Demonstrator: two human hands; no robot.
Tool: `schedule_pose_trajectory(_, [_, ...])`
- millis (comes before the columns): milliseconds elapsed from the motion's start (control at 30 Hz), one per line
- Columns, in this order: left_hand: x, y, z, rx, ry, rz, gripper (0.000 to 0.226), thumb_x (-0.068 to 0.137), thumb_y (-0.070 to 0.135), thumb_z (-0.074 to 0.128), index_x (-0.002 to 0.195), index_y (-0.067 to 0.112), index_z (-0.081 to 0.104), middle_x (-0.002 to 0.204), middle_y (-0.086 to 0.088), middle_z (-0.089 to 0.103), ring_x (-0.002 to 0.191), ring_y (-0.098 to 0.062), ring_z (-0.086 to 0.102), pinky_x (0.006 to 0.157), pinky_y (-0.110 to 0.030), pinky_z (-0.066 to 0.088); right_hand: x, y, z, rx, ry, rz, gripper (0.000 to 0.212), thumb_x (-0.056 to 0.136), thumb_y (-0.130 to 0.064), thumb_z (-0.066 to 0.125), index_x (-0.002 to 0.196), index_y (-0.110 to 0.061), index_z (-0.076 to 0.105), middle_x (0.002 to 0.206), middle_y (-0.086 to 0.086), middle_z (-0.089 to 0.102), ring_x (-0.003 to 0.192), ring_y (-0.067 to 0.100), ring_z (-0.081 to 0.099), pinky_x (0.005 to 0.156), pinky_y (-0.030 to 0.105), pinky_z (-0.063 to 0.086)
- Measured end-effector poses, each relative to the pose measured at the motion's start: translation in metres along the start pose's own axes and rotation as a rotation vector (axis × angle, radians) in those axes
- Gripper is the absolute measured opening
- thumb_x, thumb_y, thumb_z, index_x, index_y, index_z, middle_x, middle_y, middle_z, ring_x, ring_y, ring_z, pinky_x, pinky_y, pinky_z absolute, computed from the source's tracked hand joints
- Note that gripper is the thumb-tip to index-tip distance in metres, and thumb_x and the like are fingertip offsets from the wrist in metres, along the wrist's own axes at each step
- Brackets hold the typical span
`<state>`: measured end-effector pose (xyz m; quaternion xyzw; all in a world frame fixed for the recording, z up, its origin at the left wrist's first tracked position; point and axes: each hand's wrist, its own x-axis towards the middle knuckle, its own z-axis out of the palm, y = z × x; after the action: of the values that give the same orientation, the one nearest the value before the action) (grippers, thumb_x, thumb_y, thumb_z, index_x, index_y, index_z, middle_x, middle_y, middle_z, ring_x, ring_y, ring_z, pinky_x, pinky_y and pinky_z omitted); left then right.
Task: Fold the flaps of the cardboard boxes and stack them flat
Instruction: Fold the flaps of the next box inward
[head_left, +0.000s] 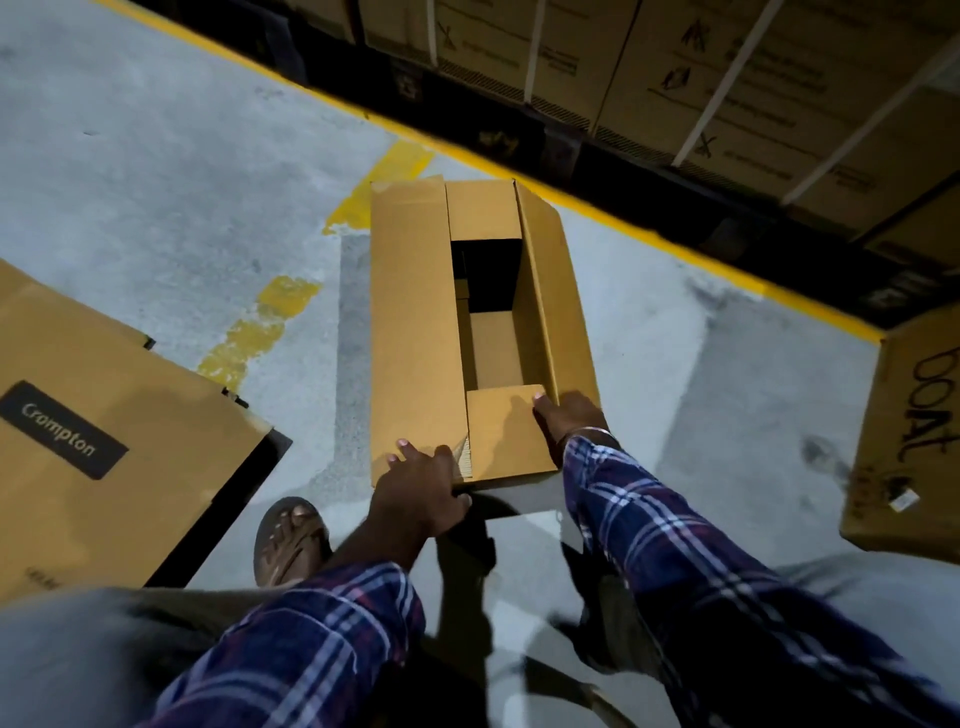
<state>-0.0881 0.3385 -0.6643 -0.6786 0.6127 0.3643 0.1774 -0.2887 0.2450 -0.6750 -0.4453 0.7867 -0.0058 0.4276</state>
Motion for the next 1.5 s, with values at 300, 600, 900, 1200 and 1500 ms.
schedule_pose_trajectory(300, [-0.007, 0.012, -0.010, -0.020, 0.385, 0.041, 0.064, 0.089, 0.052, 0.069, 0.138, 0.020, 0.043, 0.140, -0.011, 0.048, 0.129, -0.034, 0.047, 0.092, -0.051, 0.053, -0.176, -0.098, -0.099, -0.437, 0.084, -0.627, 0.061, 0.091, -0.061, 0.061, 0.145, -0.036, 0.051, 0.137, -0.003, 0.063, 0.122, 0.022, 0.059, 0.099, 0.043, 0.051])
schedule_pose_trajectory(600, [0.005, 0.015, -0.013, 0.032, 0.200, 0.081, 0.061, 0.095, 0.053, 0.062, 0.148, 0.039, 0.037, 0.168, -0.004, -0.023, 0.155, -0.047, -0.006, 0.107, -0.074, 0.037, -0.209, -0.052, -0.085, -0.496, -0.051, -0.649, 0.065, 0.088, -0.068, 0.058, 0.145, -0.039, 0.048, 0.134, -0.004, 0.063, 0.118, 0.022, 0.060, 0.095, 0.041, 0.052])
schedule_pose_trajectory(900, [-0.028, 0.008, -0.054, -0.023, 0.623, 0.011, 0.023, 0.098, 0.038, 0.062, 0.111, 0.021, 0.053, 0.106, -0.007, 0.063, 0.086, -0.029, 0.063, 0.066, -0.033, 0.042, -0.172, -0.081, -0.110, -0.554, -0.028, -0.649, 0.069, 0.090, -0.066, 0.058, 0.150, -0.036, 0.043, 0.147, 0.002, 0.053, 0.129, 0.030, 0.053, 0.098, 0.041, 0.047])
schedule_pose_trajectory(1200, [-0.046, -0.058, -0.061, -0.371, 0.815, -0.143, 0.017, 0.098, 0.015, 0.065, 0.089, 0.013, 0.050, 0.071, 0.000, 0.055, 0.062, -0.014, 0.050, 0.050, -0.026, 0.027, -0.128, -0.052, -0.042, -0.810, -0.268, -0.507, 0.072, 0.084, -0.061, 0.067, 0.143, -0.022, 0.051, 0.143, 0.008, 0.054, 0.128, 0.031, 0.054, 0.104, 0.046, 0.048])
schedule_pose_trajectory(1500, [-0.010, -0.101, -0.030, 0.025, 0.608, -0.442, 0.055, 0.090, 0.034, 0.067, 0.127, -0.004, 0.051, 0.157, -0.032, 0.022, 0.148, -0.048, 0.021, 0.114, -0.058, 0.035, -0.087, 0.005, 0.024, -0.930, -0.354, -0.364, 0.102, 0.088, -0.055, 0.068, 0.162, -0.018, 0.009, 0.170, 0.010, -0.003, 0.156, 0.035, 0.003, 0.120, 0.060, 0.024])
